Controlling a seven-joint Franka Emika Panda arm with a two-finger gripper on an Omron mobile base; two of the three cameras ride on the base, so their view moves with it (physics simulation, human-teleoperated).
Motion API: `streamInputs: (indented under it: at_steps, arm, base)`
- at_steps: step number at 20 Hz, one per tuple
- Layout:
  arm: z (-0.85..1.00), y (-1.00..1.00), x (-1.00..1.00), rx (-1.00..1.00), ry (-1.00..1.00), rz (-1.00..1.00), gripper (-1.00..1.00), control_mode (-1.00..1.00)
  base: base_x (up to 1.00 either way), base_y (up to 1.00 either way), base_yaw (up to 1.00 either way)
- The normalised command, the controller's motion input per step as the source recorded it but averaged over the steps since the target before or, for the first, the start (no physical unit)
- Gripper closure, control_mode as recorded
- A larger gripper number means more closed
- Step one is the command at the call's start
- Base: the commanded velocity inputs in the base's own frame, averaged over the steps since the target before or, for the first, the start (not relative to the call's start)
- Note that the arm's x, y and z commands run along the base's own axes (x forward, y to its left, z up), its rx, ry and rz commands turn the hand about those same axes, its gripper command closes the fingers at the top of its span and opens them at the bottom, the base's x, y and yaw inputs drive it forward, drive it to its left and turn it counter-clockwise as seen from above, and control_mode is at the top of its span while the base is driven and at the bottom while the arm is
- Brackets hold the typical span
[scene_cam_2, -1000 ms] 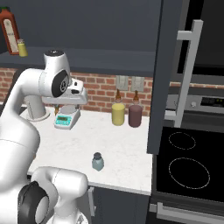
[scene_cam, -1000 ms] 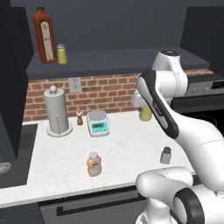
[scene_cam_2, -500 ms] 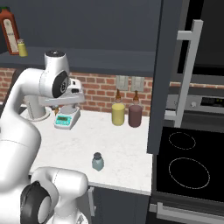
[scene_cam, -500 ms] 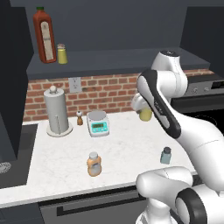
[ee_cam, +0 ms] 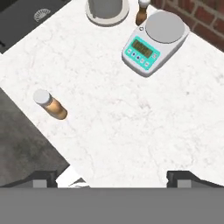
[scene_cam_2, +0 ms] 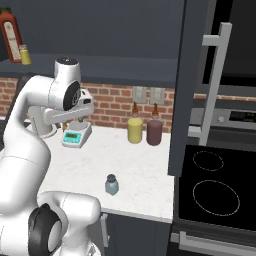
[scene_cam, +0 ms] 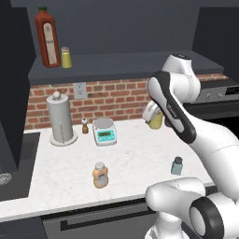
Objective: Put the shaker and condiment bottle from the counter next to their counterparts in the cabinet.
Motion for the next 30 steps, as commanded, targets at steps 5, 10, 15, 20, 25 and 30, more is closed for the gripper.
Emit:
streamInputs:
  at_steps: [5, 10, 15, 20, 25, 30]
  arm:
    - [0.00, 0.08, 0.00, 0.00, 0.00, 0.31, -1.00, -1.00]
    - [0.00, 0.08, 0.00, 0.00, 0.00, 0.28, -1.00, -1.00]
    - [0.00, 0.08, 0.00, 0.00, -0.01, 0.25, -1.00, -1.00]
    - [-0.03, 0.02, 0.00, 0.02, -0.05, 0.21, -1.00, -1.00]
    - [-0.04, 0.01, -0.01, 0.05, -0.09, 0.16, -1.00, -1.00]
    - [-0.08, 0.00, -0.05, 0.09, -0.13, 0.08, -1.00, -1.00]
  base:
    - [0.00, 0.00, 0.00]
    - [0.00, 0.00, 0.00]
    - [0.00, 0.00, 0.00]
    - [0.00, 0.00, 0.00]
    - [0.00, 0.00, 0.00]
    - [0.00, 0.00, 0.00]
